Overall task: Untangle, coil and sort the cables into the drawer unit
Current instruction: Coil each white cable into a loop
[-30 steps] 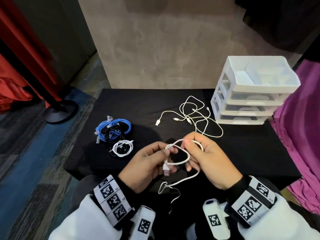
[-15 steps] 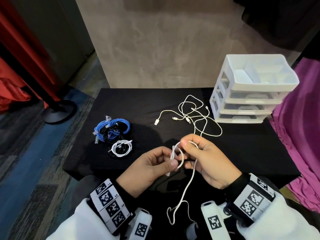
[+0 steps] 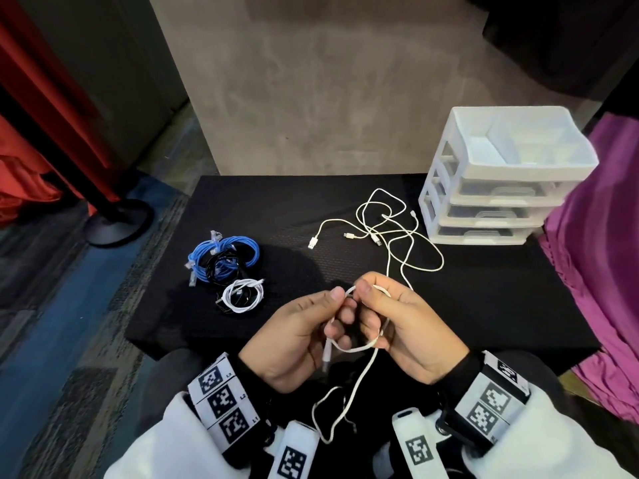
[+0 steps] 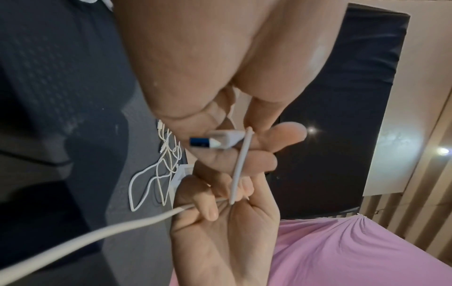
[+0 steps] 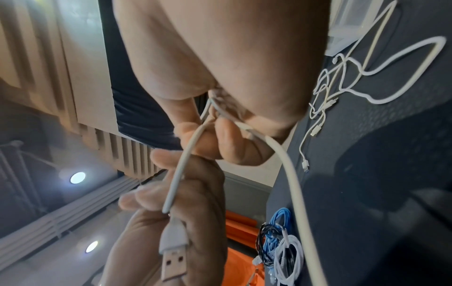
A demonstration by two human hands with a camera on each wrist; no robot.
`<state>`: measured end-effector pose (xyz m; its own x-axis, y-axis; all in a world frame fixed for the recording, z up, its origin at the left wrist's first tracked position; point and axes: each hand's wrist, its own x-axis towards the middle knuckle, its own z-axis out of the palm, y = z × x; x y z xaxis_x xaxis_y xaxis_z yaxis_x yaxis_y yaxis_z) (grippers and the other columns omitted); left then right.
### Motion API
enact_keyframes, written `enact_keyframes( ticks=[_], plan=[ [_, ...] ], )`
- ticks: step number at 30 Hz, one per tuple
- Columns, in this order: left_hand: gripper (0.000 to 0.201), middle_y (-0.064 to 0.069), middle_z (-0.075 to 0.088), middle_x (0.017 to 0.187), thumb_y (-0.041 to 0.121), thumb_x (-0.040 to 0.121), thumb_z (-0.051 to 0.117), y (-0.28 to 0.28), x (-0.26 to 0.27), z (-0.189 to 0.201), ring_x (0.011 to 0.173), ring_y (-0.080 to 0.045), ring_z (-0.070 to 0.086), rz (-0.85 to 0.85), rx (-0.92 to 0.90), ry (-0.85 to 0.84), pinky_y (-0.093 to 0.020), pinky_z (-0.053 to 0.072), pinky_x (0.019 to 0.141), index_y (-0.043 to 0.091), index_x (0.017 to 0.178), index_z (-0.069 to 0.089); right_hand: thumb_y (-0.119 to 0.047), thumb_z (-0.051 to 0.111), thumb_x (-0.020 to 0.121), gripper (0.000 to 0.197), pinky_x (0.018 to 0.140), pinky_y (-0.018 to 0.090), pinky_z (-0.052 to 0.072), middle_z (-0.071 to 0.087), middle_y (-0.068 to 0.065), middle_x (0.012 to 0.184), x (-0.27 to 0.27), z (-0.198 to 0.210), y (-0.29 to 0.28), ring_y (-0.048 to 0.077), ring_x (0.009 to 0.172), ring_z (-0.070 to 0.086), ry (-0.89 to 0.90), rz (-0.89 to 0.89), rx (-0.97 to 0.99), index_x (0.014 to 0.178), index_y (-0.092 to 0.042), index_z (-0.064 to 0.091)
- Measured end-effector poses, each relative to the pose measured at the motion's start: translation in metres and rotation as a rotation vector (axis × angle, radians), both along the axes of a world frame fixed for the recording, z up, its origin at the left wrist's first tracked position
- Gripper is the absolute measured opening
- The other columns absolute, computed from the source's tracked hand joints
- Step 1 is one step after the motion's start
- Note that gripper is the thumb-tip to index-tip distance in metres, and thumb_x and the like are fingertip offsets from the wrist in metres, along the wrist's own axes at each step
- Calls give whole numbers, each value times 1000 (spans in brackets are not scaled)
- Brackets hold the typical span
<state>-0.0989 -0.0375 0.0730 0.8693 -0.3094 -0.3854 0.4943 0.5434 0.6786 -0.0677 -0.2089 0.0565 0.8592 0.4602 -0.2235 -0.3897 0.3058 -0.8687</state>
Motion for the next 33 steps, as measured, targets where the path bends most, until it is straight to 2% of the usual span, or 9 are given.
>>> enact_keyframes(
  ticks=[4, 6, 8, 12, 17, 20, 23, 29, 33],
  plan=[
    [34, -10, 69, 78, 25, 102, 50, 1, 0, 4, 45, -5, 43, -80, -1, 14, -24, 50, 54, -2, 94, 69, -30, 60, 99, 24, 53, 34, 16, 49, 3, 57, 1, 2, 0, 11, 45, 39, -28, 15, -62, 87, -9, 59],
    [32, -12, 71, 77, 25, 102, 48, 0, 2, 6, 48, -7, 47, -68, -9, 41, -25, 51, 55, -1, 97, 65, -31, 59, 102, 26, 58, 41, 15, 51, 2, 57, 1, 0, 3, 25, 50, 43, -10, 16, -47, 92, -7, 58],
    [27, -18, 74, 87, 24, 104, 46, 1, 5, 5, 53, -9, 53, -44, -38, 73, -25, 52, 57, 2, 99, 61, -29, 56, 105, 24, 57, 36, 25, 56, 3, 60, 2, -4, 5, 29, 59, 53, 45, -10, -10, 97, -7, 55],
    [25, -23, 72, 114, 27, 104, 47, 7, 8, 5, 59, -10, 59, 14, -145, 91, -22, 51, 58, 8, 93, 59, -22, 59, 105, 19, 44, 26, 20, 66, 10, 81, 5, -19, 4, 16, 59, 48, -1, -74, -164, 100, -4, 57],
    [31, -27, 61, 137, 31, 108, 39, 10, 16, 10, 70, -14, 71, 216, -219, 30, -26, 59, 66, 12, 87, 52, -34, 46, 111, 38, 43, 18, 30, 52, -6, 54, -15, -38, 14, 7, 43, 38, -243, 24, -568, 81, -18, 63],
    [26, -25, 64, 134, 26, 109, 40, 11, 24, 4, 94, -22, 76, 391, -21, -46, -27, 60, 76, 10, 94, 55, -35, 49, 110, 32, 55, 21, 38, 57, -9, 54, -35, -41, 22, 3, 50, 47, -394, 203, -718, 90, -19, 69],
    [24, -13, 66, 132, 26, 111, 38, 12, 27, -4, 101, -27, 76, 399, 327, -168, -30, 61, 80, 6, 107, 52, -39, 54, 107, 34, 59, 23, 39, 57, -14, 58, -43, -31, 17, 4, 57, 54, -556, 250, -802, 82, -19, 65],
    [32, 4, 69, 124, 33, 109, 40, 20, 19, -21, 84, -27, 78, 98, 848, -453, -54, 56, 83, 32, 80, 52, -33, 58, 104, 30, 61, 39, 45, 59, 5, 67, -27, 16, -8, 18, 59, 54, -736, 306, -809, 79, -16, 62],
    [30, 9, 77, 96, 37, 108, 41, 17, 9, -19, 62, -21, 70, -82, 889, -476, -39, 50, 69, 23, 85, 53, -19, 63, 101, 27, 62, 31, 43, 53, 1, 63, -5, 33, -22, 12, 61, 47, -742, 184, -727, 76, -10, 63]
  ],
)
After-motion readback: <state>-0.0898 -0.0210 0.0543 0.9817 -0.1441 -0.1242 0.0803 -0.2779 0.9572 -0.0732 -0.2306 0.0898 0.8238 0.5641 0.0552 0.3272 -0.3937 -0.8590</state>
